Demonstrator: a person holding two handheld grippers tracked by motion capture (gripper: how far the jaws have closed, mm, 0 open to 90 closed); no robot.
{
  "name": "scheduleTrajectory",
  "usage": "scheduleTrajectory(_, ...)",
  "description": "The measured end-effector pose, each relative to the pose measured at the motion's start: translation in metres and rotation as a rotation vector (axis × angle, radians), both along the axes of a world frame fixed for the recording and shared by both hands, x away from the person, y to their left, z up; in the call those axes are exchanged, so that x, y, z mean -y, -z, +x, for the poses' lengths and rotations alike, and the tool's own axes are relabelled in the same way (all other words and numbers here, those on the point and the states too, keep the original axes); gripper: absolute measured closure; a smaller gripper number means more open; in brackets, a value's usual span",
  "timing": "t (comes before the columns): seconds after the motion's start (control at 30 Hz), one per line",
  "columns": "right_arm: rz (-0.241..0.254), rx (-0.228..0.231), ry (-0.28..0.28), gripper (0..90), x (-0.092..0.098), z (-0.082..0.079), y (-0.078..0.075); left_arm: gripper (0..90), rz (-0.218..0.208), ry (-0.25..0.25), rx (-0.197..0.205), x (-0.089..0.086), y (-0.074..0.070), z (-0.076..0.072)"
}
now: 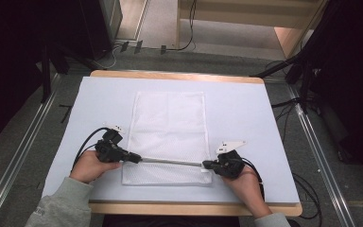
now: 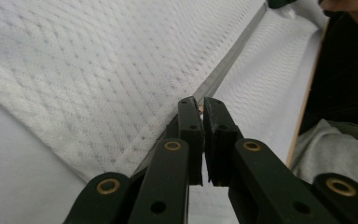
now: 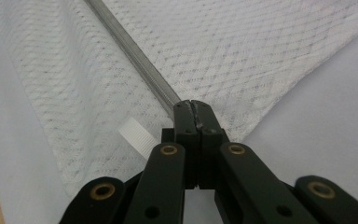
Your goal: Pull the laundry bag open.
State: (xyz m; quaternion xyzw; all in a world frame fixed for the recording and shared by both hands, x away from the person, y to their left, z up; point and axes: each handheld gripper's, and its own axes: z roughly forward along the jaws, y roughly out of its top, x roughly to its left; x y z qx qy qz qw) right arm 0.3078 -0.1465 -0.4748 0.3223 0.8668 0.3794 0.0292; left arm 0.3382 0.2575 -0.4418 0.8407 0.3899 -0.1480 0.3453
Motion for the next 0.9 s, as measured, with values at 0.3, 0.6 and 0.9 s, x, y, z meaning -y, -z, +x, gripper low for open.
scheduleTrajectory(0.3,0.001,-0.002,0.0,90.0,0.0,0.0,0.0,88.1,0.0,-0.012,-0.005,-0.011,-0.001,-0.002)
scheduleTrajectory(0.6,0.0,-0.005,-0.003,90.0,0.0,0.001,0.0,88.1,0.002,-0.035,-0.015,-0.023,-0.001,-0.004)
scheduleTrajectory(0.9,0.001,-0.007,-0.007,90.0,-0.001,0.001,0.0,88.1,0.013,-0.085,-0.028,-0.047,0.001,-0.008)
